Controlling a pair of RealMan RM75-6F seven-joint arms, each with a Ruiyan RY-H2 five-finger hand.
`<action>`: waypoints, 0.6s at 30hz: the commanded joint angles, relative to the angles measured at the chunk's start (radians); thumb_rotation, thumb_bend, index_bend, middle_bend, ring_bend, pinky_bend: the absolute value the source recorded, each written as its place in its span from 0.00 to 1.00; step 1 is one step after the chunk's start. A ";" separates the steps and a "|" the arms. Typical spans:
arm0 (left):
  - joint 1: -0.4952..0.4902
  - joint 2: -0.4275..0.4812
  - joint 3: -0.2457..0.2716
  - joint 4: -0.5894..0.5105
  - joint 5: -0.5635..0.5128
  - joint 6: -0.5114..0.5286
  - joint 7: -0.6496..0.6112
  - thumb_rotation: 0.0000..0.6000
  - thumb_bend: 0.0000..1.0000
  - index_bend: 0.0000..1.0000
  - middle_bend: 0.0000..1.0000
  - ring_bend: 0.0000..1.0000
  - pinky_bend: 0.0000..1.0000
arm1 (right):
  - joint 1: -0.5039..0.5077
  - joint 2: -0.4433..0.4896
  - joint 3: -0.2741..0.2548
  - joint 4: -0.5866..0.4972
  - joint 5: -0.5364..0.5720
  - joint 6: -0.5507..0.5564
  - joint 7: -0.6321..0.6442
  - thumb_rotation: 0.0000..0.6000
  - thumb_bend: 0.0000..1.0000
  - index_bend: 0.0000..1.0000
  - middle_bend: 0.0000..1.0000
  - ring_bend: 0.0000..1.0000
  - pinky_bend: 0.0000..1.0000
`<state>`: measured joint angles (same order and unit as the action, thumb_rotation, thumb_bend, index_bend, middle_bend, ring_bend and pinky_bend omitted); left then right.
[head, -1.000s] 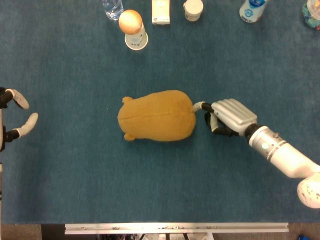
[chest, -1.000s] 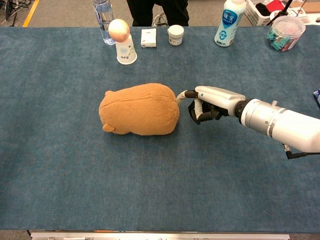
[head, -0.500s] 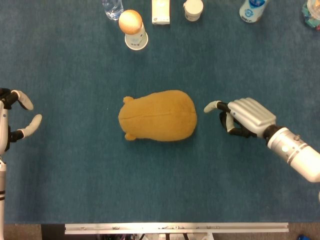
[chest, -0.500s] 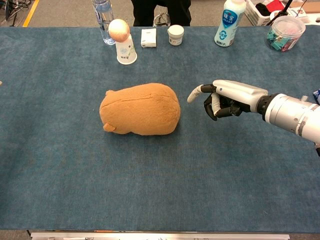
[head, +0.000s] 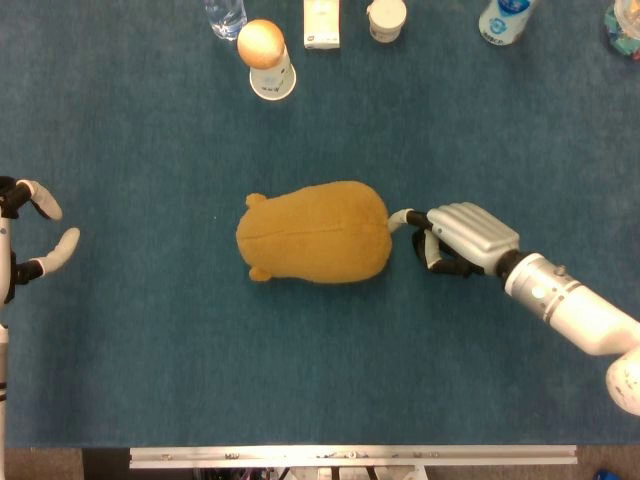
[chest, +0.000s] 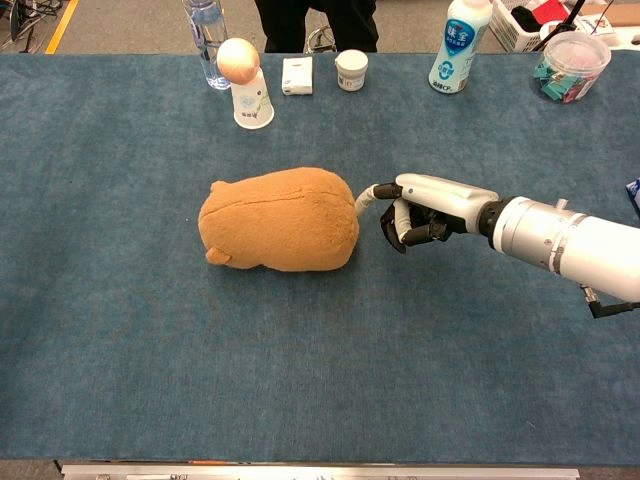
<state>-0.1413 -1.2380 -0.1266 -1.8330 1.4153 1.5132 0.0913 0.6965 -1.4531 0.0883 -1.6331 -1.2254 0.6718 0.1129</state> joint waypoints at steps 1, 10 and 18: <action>0.001 0.001 0.001 -0.001 0.002 0.001 0.002 1.00 0.20 0.58 0.58 0.40 0.51 | 0.009 -0.013 0.000 0.018 -0.002 -0.011 0.010 1.00 1.00 0.29 1.00 1.00 1.00; 0.001 -0.003 0.004 -0.004 0.004 0.001 0.016 1.00 0.20 0.58 0.58 0.40 0.51 | -0.052 0.117 -0.045 -0.101 -0.073 0.095 -0.017 1.00 1.00 0.29 1.00 1.00 1.00; -0.003 -0.009 -0.001 0.003 -0.008 -0.006 0.018 1.00 0.20 0.58 0.58 0.40 0.51 | -0.113 0.216 -0.082 -0.175 -0.130 0.204 -0.079 1.00 1.00 0.27 0.99 0.98 1.00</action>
<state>-0.1439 -1.2469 -0.1272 -1.8300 1.4077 1.5073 0.1092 0.5992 -1.2515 0.0173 -1.7944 -1.3415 0.8536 0.0579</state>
